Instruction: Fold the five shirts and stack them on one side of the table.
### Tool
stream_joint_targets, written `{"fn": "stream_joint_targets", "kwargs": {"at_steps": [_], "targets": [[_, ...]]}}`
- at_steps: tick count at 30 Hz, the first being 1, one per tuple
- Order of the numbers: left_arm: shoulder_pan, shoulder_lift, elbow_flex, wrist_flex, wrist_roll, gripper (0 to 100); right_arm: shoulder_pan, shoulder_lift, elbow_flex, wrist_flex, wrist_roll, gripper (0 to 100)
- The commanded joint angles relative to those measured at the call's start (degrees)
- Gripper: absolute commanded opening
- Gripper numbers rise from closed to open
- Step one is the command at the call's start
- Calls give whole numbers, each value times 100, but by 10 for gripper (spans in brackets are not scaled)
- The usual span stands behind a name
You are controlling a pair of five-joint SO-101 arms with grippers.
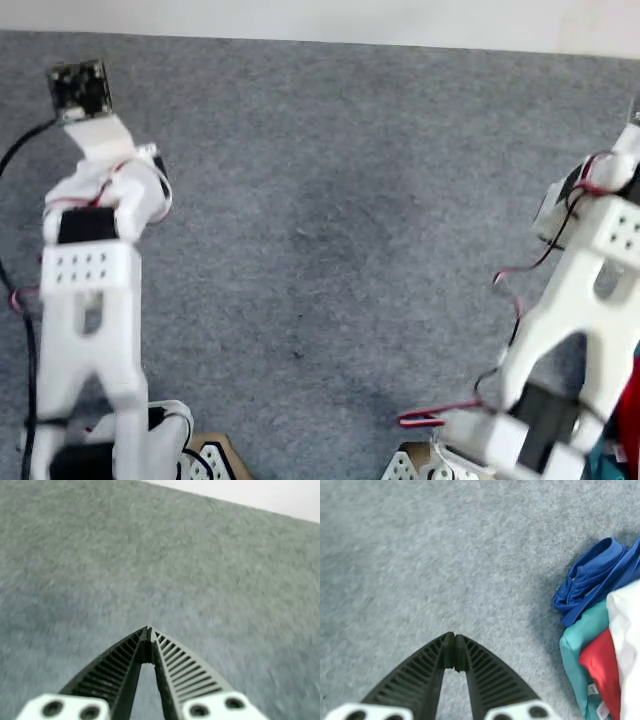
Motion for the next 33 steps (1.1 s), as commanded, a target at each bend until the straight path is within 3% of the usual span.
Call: {"fn": "stream_joint_targets", "kwargs": {"at_steps": [1, 11, 15, 20, 33], "targets": [[-40, -1156, 620, 316, 44, 13, -286, -1692, 1112, -268, -26, 8], [-251, -4699, 3301, 360, 35, 14, -1358, -6158, 6791, -2993, 308, 12], [-286, -5974, 4154, 598, -185, 14, -1903, -7178, 8224, -3574, 316, 24], [-277, -7327, 5015, 993, -914, 14, -2703, -8119, 9367, -3679, 1011, 24], [-259, -7240, 6290, 1099, -958, 14, -2923, -9314, 11380, -3582, 1020, 23]]}}
